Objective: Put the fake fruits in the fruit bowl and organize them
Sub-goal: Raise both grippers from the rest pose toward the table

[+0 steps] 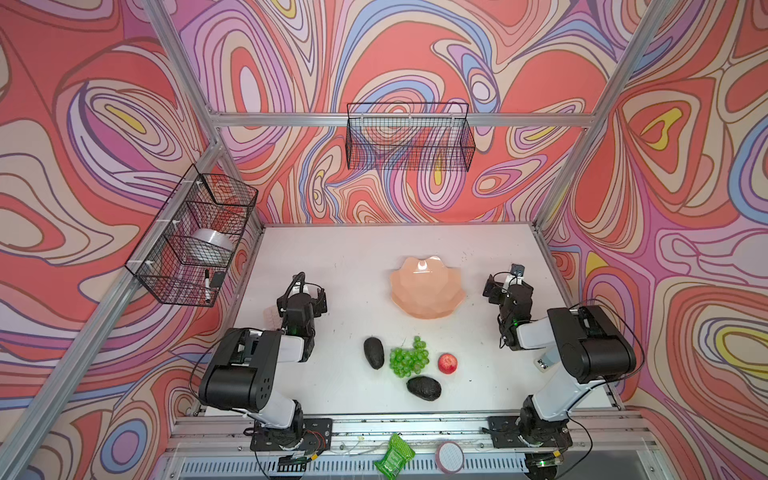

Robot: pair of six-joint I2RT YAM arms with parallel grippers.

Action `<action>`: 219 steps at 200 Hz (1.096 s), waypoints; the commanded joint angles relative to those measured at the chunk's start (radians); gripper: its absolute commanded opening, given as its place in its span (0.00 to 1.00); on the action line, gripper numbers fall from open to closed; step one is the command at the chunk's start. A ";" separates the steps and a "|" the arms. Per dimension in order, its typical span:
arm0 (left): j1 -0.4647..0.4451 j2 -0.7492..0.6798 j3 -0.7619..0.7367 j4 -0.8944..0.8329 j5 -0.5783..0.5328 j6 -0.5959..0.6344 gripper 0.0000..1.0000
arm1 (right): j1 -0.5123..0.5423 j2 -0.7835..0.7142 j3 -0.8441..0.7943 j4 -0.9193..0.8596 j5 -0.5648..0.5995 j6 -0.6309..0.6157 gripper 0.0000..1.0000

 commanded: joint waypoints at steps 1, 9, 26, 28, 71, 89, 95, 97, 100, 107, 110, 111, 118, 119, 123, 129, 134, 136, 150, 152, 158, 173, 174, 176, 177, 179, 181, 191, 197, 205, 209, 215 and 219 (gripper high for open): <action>0.006 0.004 0.008 0.040 0.007 0.004 1.00 | -0.006 0.006 0.010 -0.002 0.009 0.009 0.98; 0.006 0.004 0.009 0.040 0.008 0.004 1.00 | -0.005 0.006 0.009 -0.002 0.008 0.010 0.98; 0.006 0.004 0.008 0.040 0.007 0.004 1.00 | -0.005 0.006 0.008 -0.002 0.008 0.010 0.98; 0.006 0.003 0.009 0.040 0.008 0.003 1.00 | -0.005 0.006 0.008 -0.002 0.008 0.009 0.98; 0.006 0.003 0.009 0.040 0.008 0.004 1.00 | -0.005 0.007 0.013 -0.006 0.006 0.011 0.98; 0.006 0.004 0.008 0.040 0.007 0.003 1.00 | -0.005 0.007 0.013 -0.008 0.006 0.011 0.98; 0.006 0.004 0.009 0.038 0.009 0.001 1.00 | -0.005 0.007 0.013 -0.007 0.006 0.011 0.98; 0.006 0.005 0.010 0.037 0.009 0.001 1.00 | -0.005 0.007 0.013 -0.008 0.006 0.011 0.98; 0.006 0.004 0.010 0.037 0.010 0.001 1.00 | -0.005 0.007 0.013 -0.008 0.006 0.010 0.98; 0.006 0.004 0.010 0.037 0.009 0.002 1.00 | -0.004 0.007 0.013 -0.007 0.006 0.011 0.98; 0.005 0.004 0.009 0.036 0.010 0.001 1.00 | -0.005 0.007 0.013 -0.008 0.006 0.010 0.99; 0.005 0.004 0.010 0.037 0.009 0.001 1.00 | -0.006 0.007 0.013 -0.008 0.006 0.011 0.98; 0.006 0.004 0.009 0.037 0.009 0.001 1.00 | -0.005 0.007 0.013 -0.008 0.006 0.011 0.98; 0.006 0.004 0.010 0.036 0.009 0.002 1.00 | -0.005 0.007 0.013 -0.008 0.006 0.011 0.98; 0.006 0.004 0.010 0.036 0.010 0.002 1.00 | -0.005 0.007 0.013 -0.007 0.006 0.011 0.98; 0.006 0.004 0.009 0.037 0.009 0.002 1.00 | -0.005 0.007 0.013 -0.008 0.007 0.012 0.98; 0.006 0.005 0.009 0.036 0.008 0.002 1.00 | -0.005 0.007 0.012 -0.006 0.006 0.011 0.98; 0.006 0.004 0.009 0.037 0.008 0.001 1.00 | -0.005 0.007 0.013 -0.006 0.007 0.011 0.98; 0.006 0.004 0.009 0.036 0.010 0.002 1.00 | -0.005 0.007 0.012 -0.006 0.006 0.011 0.98; 0.006 0.003 0.009 0.037 0.009 0.002 1.00 | -0.006 0.007 0.012 -0.006 0.006 0.011 0.99; 0.006 0.004 0.009 0.037 0.009 0.002 1.00 | -0.005 0.007 0.013 -0.004 0.007 0.011 0.98; 0.006 0.004 0.009 0.039 0.010 0.002 1.00 | -0.005 0.006 0.010 -0.005 0.007 0.011 0.98; 0.006 0.004 0.009 0.039 0.010 0.002 1.00 | -0.005 0.007 0.011 -0.005 0.007 0.011 0.98; 0.006 0.004 0.008 0.039 0.009 0.002 1.00 | -0.005 0.006 0.010 -0.005 0.006 0.012 0.98; 0.006 0.003 0.008 0.039 0.009 0.001 1.00 | -0.005 0.006 0.010 -0.004 0.007 0.012 0.98; 0.006 0.003 0.008 0.039 0.009 0.001 1.00 | -0.005 0.006 0.011 -0.004 0.006 0.012 0.98; 0.006 0.004 0.009 0.039 0.009 0.002 1.00 | -0.005 0.006 0.010 -0.003 0.008 0.011 0.98; 0.006 0.003 0.007 0.040 0.009 0.002 1.00 | -0.004 0.006 0.010 -0.002 0.009 0.010 0.98; 0.005 0.003 0.006 0.040 0.009 0.002 1.00 | -0.005 0.006 0.010 -0.002 0.008 0.010 0.98; 0.005 0.002 0.004 0.044 0.009 0.004 1.00 | -0.005 0.006 0.008 -0.001 0.008 0.010 0.98; 0.006 0.002 0.003 0.047 0.005 0.004 1.00 | -0.005 0.006 0.008 -0.001 0.008 0.010 0.98; 0.006 -0.005 0.002 0.050 -0.004 0.000 1.00 | -0.005 0.004 0.007 0.002 0.008 0.011 0.98; 0.006 -0.013 0.002 0.038 -0.009 -0.005 1.00 | -0.005 0.004 0.006 0.004 0.008 0.012 0.98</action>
